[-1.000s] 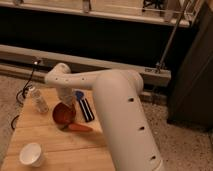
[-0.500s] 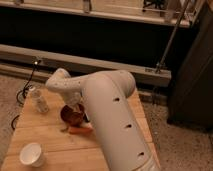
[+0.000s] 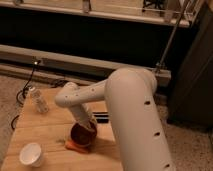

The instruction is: Drag the ceramic bowl in a circle

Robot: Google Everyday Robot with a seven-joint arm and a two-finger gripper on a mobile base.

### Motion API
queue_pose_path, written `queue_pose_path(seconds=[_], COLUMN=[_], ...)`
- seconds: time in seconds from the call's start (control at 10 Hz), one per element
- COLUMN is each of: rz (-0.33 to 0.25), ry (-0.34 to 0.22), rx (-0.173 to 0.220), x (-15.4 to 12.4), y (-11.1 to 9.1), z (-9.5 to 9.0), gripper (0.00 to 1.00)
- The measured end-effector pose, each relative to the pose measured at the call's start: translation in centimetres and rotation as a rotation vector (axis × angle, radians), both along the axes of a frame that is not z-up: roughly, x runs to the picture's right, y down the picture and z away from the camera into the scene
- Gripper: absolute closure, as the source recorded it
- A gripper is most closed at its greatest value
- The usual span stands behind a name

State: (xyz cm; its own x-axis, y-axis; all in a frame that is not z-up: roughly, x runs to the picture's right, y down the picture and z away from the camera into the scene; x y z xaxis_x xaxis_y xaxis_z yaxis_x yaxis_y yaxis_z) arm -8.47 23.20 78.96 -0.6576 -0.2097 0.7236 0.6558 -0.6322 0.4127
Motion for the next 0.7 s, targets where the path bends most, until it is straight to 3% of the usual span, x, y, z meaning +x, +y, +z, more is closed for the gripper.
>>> queue_pose_path(seconds=[0.2,0.3,0.5,0.7], rz=[0.014,0.025,0.023,0.0], ry=[-0.08,-0.155,-0.259,-0.322], rx=[-0.023,-0.029,-0.007,0.032], x=[-3.0,-6.1,-10.4,-12.9], y=[1.7,2.0,0.8,-2.1], z=[-1.5,-1.9,-0.8,2.0], gripper=[1.0,1.0,1.0,1.0])
